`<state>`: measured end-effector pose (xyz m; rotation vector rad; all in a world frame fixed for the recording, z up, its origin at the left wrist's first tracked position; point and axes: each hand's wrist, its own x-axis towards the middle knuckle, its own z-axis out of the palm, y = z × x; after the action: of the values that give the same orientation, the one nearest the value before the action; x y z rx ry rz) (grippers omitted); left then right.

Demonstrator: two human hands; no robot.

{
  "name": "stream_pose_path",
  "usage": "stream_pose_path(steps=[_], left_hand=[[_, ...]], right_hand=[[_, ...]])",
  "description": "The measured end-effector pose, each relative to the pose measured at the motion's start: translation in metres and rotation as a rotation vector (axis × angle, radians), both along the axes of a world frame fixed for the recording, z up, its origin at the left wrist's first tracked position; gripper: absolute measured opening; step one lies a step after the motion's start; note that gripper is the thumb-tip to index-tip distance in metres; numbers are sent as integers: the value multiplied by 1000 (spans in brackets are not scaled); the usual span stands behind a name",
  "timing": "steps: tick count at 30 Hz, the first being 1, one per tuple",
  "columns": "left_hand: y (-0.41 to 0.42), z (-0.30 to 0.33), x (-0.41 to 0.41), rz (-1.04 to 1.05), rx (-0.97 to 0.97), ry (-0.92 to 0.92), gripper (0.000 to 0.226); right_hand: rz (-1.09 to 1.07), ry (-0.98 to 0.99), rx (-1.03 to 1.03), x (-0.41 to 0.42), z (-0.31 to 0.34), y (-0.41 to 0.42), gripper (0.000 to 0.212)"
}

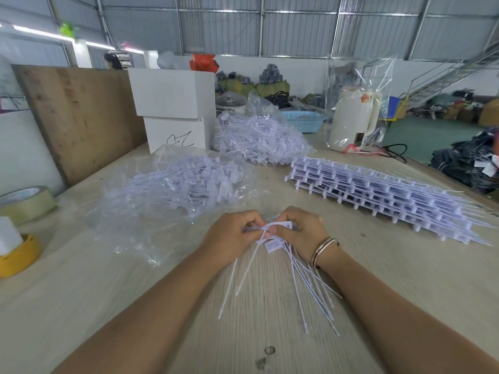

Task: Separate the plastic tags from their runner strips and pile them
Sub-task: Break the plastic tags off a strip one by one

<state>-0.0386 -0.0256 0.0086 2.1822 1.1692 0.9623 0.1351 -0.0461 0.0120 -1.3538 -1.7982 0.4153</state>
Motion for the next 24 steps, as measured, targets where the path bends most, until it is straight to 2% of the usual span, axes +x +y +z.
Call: stream_pose_path(steps=[4, 7, 9, 12, 14, 17, 18, 21, 24], left_hand=[[0, 3, -1, -112, -133, -168, 12], [0, 4, -1, -117, -151, -180, 8], [1, 4, -2, -121, -179, -242, 9], [4, 4, -8, -50, -189, -361, 7], [6, 2, -15, -10, -152, -290, 11], [5, -3, -14, 25, 0, -73, 15], [4, -3, -11, 48, 48, -12, 15], [0, -2, -2, 141, 174, 157, 22], [-5, 0, 6, 173, 334, 249, 21]], right_hand=[[30, 10, 66, 1, -2, 1, 12], [43, 14, 24, 3, -3, 3, 13], [83, 138, 23, 4, -3, 3, 7], [82, 371, 7, 10, 1, 1, 21], [44, 312, -10, 11, 0, 2, 21], [-132, -183, -61, 6, -5, 9, 5], [-194, -282, -81, 4, -5, 11, 7], [-310, -261, -138, 5, -4, 11, 21], [-259, -165, 13, 4, -3, 5, 16]])
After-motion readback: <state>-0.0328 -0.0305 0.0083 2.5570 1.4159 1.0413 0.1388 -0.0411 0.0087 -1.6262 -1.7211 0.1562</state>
